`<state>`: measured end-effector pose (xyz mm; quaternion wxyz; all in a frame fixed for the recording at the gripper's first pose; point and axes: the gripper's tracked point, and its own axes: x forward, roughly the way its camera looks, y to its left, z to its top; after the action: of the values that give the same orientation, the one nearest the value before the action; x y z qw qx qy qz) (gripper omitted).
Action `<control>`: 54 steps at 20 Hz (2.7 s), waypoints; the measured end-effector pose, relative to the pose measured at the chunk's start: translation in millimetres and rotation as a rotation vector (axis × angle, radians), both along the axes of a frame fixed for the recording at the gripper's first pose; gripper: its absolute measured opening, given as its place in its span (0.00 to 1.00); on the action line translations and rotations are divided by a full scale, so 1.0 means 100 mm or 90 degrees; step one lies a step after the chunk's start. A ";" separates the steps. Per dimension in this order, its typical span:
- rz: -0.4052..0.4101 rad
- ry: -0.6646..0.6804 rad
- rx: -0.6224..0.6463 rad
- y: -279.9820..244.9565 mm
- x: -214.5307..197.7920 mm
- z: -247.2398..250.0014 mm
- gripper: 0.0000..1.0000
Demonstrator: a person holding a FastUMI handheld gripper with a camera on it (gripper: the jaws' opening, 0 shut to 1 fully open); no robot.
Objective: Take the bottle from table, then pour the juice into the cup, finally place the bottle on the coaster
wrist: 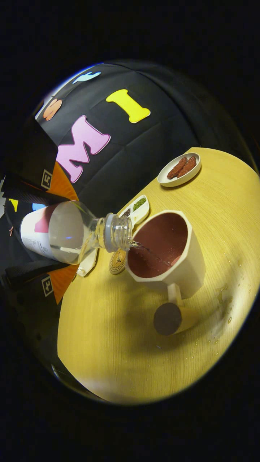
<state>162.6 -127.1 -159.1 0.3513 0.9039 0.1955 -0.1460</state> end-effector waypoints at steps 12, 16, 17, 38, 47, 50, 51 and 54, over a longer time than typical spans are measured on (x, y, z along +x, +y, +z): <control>0.002 0.025 0.069 -0.02 0.03 0.12 0.71; -0.015 0.036 0.089 -0.04 0.01 0.11 0.71; -0.019 0.038 0.089 -0.06 0.01 0.11 0.71; -0.026 0.030 -0.061 -0.08 0.03 0.01 0.71; -0.056 -0.027 -0.300 0.08 0.01 0.21 0.71; -0.054 -0.049 -0.429 0.12 -0.09 0.34 0.71; -0.064 -0.057 -0.452 0.13 -0.11 0.40 0.71; -0.046 -0.105 -0.568 0.28 -0.17 0.60 0.70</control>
<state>145.2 -99.4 -98.8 0.7156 0.6789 0.0527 -0.1555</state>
